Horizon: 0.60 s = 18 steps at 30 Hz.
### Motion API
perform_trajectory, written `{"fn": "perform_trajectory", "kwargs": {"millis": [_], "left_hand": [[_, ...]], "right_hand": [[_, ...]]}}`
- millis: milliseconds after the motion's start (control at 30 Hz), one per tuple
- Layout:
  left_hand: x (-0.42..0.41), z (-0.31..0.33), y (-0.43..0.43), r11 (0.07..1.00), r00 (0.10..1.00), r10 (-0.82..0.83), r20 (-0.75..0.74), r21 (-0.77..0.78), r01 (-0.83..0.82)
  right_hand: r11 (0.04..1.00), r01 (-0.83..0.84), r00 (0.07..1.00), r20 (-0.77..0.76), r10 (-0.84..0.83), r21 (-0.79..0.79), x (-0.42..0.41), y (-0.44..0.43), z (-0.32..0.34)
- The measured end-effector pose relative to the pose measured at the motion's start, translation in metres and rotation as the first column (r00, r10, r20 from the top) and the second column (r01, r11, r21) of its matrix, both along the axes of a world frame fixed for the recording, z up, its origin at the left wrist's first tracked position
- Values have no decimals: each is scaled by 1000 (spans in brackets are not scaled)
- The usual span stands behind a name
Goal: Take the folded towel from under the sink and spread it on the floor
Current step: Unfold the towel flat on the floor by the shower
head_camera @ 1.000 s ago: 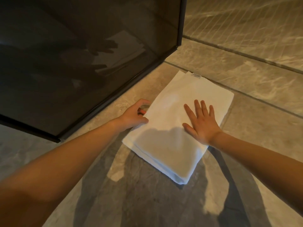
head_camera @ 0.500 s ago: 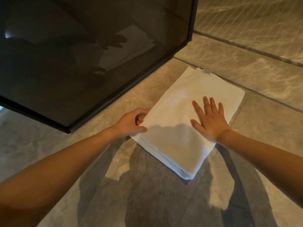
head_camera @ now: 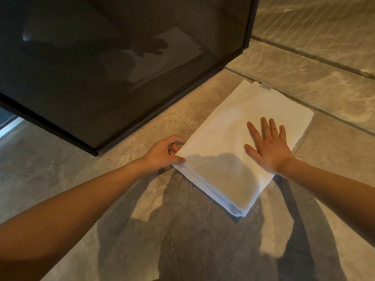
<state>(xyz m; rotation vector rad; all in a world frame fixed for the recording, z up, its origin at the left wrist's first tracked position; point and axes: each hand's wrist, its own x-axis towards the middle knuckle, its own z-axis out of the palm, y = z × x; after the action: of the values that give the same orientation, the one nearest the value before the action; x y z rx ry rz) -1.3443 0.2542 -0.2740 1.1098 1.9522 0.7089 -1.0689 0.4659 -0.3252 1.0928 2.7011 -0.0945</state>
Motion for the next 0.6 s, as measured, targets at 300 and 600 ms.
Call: {"fn": "perform_trajectory", "kwargs": {"millis": [300,600], "left_hand": [[8,11,12,996,995,86,57,1,-87],[3,26,19,980,941,-101,323,-129,149]], "right_hand": [[1000,2,1000,-3,-2,-3,0,0,1],[1000,1,1000,-3,-1,-6,-1,-1,1]]}}
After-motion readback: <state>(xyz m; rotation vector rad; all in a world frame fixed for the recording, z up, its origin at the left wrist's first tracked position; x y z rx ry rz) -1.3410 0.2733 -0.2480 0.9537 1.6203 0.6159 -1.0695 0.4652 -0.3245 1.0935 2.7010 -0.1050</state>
